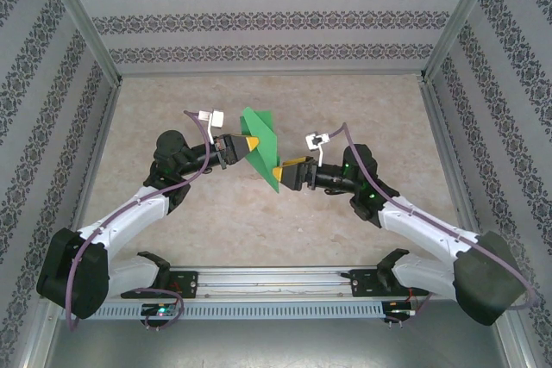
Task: Fold a paper plane with a square sheet of paper (fold left side to right side)
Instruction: Turn over the paper at the center of the table.
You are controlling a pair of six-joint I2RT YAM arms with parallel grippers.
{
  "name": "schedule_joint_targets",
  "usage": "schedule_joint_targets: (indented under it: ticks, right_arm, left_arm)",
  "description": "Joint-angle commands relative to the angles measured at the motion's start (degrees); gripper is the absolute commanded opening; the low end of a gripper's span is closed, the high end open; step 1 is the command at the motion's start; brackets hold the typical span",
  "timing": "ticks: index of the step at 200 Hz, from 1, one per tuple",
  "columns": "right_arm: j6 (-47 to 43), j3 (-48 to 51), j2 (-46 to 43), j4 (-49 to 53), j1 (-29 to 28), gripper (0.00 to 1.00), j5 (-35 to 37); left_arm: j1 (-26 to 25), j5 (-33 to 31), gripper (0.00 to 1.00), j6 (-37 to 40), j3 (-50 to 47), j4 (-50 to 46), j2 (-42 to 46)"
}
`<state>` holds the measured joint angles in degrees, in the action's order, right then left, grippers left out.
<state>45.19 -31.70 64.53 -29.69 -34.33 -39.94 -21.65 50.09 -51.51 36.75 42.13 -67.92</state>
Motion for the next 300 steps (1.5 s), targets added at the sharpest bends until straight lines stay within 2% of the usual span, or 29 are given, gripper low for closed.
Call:
schedule_joint_targets:
  ticks: [1, 34, 105, 178, 237, 278, 300]
  right_arm:
    - [0.92, -2.88, 1.91, -5.81, -1.39, 0.91, -1.67]
    - [1.39, -5.12, 4.28, -7.04, -2.15, 0.79, -3.47]
    - [1.05, -5.3, 3.09, -6.09, -1.81, 0.52, -1.83]
    - [-0.79, -5.3, 0.95, -2.89, -1.56, 0.33, -0.41]
    - [-3.97, -6.0, -0.24, 3.68, -1.58, 0.18, 2.14]
    - [-7.2, -6.48, -1.8, 10.41, -1.67, 0.08, 4.79]
    - [-10.64, -7.72, -2.8, 17.79, -2.19, 0.04, 8.38]
  left_arm:
    - [-1.0, 0.23, 0.0, -0.61, 0.86, 4.27, -0.34]
    - [-1.44, 0.43, 0.0, -0.91, 0.76, 4.34, -0.55]
    - [-1.64, -0.08, 0.0, -1.8, -0.1, 6.28, -1.54]
    - [-1.7, -0.72, 0.07, -2.81, -1.4, 8.56, -4.11]
    - [-1.61, -1.69, 0.28, 0.3, -1.36, 4.04, -2.61]
    - [-1.17, -6.55, 0.42, 8.96, -1.09, -9.94, 3.52]
    - [-0.15, -10.16, 0.5, 12.76, -1.08, -17.76, 7.38]
